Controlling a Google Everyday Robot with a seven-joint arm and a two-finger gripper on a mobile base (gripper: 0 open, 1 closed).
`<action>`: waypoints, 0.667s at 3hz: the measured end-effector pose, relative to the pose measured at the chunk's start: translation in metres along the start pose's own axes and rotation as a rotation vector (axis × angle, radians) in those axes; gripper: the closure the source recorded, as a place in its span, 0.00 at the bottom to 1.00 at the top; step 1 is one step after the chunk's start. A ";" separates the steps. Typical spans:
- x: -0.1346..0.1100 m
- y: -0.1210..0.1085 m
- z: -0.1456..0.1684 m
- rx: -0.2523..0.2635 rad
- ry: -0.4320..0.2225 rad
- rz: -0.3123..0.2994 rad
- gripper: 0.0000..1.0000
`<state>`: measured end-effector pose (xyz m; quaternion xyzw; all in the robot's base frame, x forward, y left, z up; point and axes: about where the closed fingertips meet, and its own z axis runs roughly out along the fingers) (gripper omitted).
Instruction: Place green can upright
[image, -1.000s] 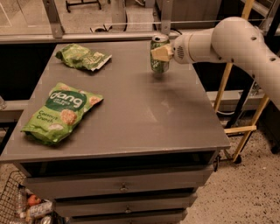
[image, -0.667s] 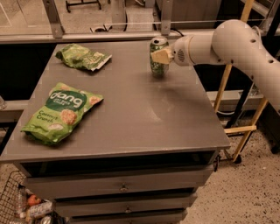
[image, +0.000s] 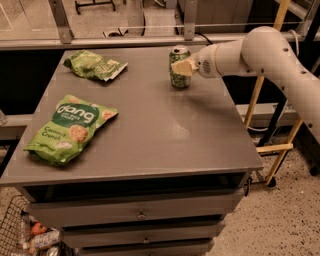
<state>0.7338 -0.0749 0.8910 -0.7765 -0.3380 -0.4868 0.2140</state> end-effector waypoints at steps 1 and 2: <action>0.000 -0.002 0.002 0.004 -0.001 0.000 0.82; 0.000 -0.004 0.005 0.009 -0.002 0.000 0.59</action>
Offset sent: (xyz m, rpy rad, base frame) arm 0.0001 0.0024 -0.0011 0.0006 0.0017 0.0035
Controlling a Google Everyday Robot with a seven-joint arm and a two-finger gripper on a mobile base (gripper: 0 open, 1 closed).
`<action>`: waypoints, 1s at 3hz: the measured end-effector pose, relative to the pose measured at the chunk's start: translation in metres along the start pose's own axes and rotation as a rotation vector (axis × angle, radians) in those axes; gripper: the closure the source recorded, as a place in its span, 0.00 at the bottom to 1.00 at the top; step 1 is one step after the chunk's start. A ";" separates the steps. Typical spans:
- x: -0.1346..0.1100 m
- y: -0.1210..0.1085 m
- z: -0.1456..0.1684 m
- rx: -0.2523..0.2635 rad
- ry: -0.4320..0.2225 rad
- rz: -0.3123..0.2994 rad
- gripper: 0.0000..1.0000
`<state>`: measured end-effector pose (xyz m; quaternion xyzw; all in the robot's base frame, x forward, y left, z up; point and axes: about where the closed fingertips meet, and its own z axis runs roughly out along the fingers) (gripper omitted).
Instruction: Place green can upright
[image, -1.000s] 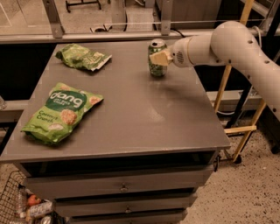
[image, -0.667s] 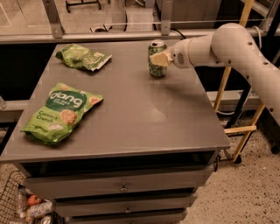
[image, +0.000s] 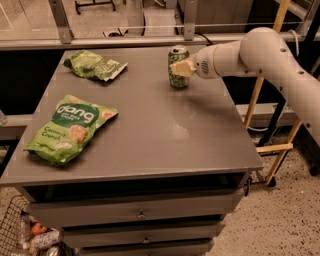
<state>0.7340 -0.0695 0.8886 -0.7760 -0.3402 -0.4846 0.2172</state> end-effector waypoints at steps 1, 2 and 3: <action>0.000 -0.002 0.002 0.004 -0.001 0.000 0.36; 0.000 -0.004 0.005 0.009 -0.002 0.000 0.13; 0.001 -0.004 0.004 0.013 0.013 0.005 0.00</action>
Offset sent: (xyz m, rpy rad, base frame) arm 0.0000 0.0025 -0.0011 0.0007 0.0020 0.0036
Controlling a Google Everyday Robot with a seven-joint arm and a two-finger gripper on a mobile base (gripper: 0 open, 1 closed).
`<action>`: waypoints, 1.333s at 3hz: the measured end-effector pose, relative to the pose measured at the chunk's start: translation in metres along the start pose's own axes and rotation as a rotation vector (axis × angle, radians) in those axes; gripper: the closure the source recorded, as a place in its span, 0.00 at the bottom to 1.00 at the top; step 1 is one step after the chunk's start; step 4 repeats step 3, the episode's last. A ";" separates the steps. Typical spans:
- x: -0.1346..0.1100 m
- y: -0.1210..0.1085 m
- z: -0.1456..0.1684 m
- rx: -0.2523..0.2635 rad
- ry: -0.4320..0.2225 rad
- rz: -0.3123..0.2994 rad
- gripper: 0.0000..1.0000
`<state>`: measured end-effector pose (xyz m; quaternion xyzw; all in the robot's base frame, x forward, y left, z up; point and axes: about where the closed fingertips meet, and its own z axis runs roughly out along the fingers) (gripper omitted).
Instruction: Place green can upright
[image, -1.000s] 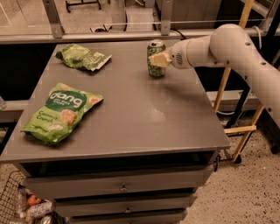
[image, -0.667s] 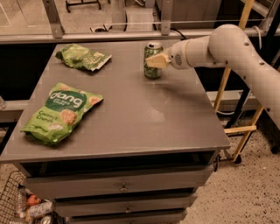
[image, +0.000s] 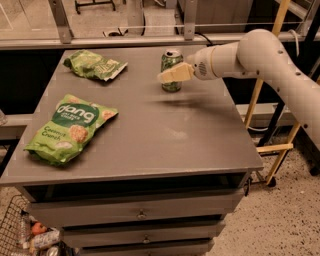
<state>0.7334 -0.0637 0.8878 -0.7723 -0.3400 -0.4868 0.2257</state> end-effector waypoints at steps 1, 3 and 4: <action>0.005 0.001 -0.023 -0.047 0.003 -0.023 0.00; 0.012 -0.006 -0.068 -0.153 -0.028 -0.059 0.00; 0.012 -0.006 -0.068 -0.153 -0.028 -0.059 0.00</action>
Offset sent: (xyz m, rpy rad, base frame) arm -0.0758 -0.0722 0.0674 -0.1830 -0.1023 -0.2146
